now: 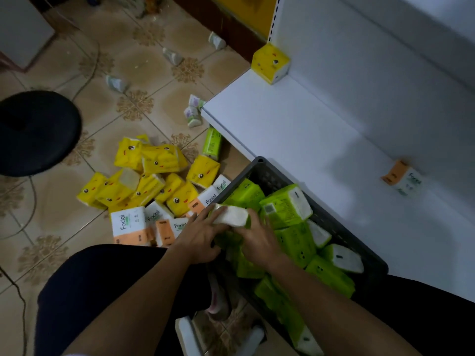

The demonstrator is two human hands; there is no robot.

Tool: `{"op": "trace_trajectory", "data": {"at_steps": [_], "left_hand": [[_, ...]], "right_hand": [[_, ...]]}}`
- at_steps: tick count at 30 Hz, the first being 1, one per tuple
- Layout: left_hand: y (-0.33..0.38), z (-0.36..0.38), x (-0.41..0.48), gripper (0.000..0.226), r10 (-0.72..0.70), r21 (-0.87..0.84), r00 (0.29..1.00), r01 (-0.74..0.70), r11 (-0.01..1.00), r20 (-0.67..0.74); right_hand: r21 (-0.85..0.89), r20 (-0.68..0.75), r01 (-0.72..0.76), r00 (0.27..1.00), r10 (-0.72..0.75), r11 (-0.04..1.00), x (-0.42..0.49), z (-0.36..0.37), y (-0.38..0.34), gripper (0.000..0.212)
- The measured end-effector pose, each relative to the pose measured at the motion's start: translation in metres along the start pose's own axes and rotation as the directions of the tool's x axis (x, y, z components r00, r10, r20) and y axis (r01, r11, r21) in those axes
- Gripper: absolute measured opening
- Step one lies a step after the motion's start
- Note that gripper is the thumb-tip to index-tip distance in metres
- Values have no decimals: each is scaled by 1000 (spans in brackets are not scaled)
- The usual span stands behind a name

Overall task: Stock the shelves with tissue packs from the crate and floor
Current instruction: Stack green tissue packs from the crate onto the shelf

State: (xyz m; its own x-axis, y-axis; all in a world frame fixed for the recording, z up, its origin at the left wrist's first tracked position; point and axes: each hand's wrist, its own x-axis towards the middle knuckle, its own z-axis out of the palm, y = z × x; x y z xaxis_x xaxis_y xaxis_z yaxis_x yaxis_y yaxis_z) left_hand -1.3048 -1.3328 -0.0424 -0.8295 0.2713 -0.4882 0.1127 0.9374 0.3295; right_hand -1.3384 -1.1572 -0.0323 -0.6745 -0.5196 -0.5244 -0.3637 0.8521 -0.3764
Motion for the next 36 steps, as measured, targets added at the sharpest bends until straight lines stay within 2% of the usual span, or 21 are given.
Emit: {"op": "trace_trajectory", "data": {"at_steps": [2,5,7,10,13,17,20,21,24,25,28,31,33,36], "left_hand": [[10,-11,-3,72,-15,-90,990,3,996,-139],[32,-36,-12,89,-202,-383,934,78,920,-294],[46,-57,-20,106,-277,-519,909,81,851,-313],[65,-85,-32,114,-245,-589,889,-33,807,-386],[77,-114,-47,110,-202,-575,858,-125,809,-471],[89,-156,-77,98,-144,-519,838,-182,835,-527],[96,-174,-93,90,-41,-438,798,-287,852,-601],[99,-178,-96,89,-16,-407,783,-306,861,-622],[112,-190,-102,102,12,-338,740,-322,884,-673],[117,-194,-102,107,26,-300,718,-323,898,-696],[131,-209,-94,102,133,-139,585,-396,908,-800],[146,-225,-84,95,196,-83,485,-494,865,-852],[162,-235,-82,94,186,-90,445,-530,843,-876],[181,-246,-77,91,186,-65,418,-517,853,-889]], "right_hand": [[124,-82,-54,995,65,991,-11,-15,-1,60],[268,-167,-93,976,141,959,-29,-48,-7,71],[281,-283,-54,949,137,958,-42,-75,-15,71],[243,-474,5,873,114,970,-60,-112,-30,69],[174,-577,-15,808,115,985,-83,-142,-45,63],[-19,-677,-74,735,42,997,-113,-168,-47,71],[-63,-789,-16,613,-40,998,-124,-177,-43,71],[-28,-796,39,603,-46,999,-127,-181,-41,68],[189,-744,188,668,15,964,-145,-200,-38,54],[271,-745,224,665,56,936,-153,-206,-37,49],[485,-751,364,639,166,795,-174,-224,-36,41],[633,-732,470,623,277,615,-183,-241,-32,43],[659,-734,492,587,343,568,-188,-253,-31,51],[584,-801,495,482,356,644,-197,-268,-26,55]]}}
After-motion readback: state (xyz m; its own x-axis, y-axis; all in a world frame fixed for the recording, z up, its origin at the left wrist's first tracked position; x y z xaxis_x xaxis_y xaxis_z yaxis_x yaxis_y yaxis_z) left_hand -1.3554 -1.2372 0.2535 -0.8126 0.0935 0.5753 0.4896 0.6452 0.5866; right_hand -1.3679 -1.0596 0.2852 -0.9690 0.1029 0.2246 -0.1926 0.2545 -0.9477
